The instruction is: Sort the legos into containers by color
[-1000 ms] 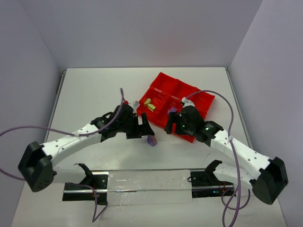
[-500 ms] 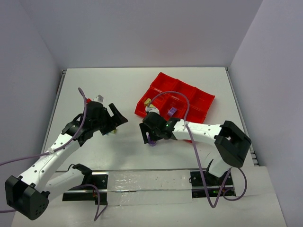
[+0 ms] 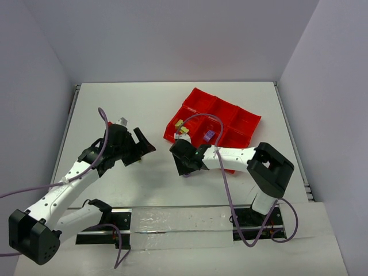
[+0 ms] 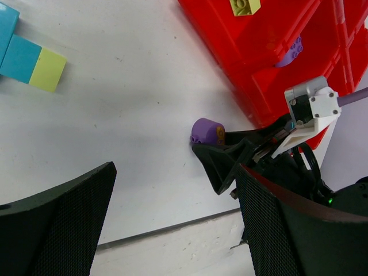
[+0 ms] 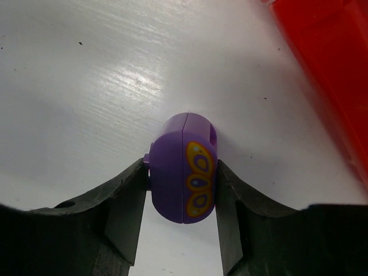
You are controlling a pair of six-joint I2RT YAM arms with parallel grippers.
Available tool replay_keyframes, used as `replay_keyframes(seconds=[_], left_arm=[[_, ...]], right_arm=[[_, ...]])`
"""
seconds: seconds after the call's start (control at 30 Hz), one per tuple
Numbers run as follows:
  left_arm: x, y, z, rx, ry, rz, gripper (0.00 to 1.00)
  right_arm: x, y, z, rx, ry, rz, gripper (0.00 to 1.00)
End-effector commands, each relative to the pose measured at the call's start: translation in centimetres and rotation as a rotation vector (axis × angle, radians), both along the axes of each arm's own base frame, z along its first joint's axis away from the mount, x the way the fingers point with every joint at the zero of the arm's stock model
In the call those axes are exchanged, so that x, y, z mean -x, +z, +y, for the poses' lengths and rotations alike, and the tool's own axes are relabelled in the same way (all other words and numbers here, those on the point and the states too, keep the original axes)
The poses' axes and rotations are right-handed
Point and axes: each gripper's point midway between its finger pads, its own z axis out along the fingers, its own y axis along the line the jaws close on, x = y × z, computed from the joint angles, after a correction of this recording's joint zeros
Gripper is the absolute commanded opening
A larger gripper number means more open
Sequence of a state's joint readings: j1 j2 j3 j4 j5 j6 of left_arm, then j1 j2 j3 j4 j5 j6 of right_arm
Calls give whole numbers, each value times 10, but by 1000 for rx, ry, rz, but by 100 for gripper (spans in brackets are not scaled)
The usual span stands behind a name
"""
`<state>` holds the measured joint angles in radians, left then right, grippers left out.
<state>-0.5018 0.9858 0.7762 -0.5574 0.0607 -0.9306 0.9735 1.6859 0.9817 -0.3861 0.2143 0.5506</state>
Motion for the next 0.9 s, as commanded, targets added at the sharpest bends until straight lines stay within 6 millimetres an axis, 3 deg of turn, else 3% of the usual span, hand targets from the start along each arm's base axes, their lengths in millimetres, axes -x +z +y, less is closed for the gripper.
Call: replay_keyframes(seconds=[0.0, 0.07, 0.3, 0.5, 0.87], left_arm=[[-7, 3, -13, 51, -50, -32, 91], [-6, -1, -20, 70, -79, -25, 92], [0, -3, -69, 301, -289, -20, 99], [3, 11, -93, 458, -414, -66, 97], [16, 19, -103, 600, -469, -67, 91]], right_arm=[[-11, 30, 16, -71, -4, -78, 34], [-11, 42, 18, -100, 3, -92, 30], [4, 113, 32, -351, 149, -205, 32], [16, 127, 22, -387, 210, -235, 32], [19, 136, 20, -403, 230, -258, 32]])
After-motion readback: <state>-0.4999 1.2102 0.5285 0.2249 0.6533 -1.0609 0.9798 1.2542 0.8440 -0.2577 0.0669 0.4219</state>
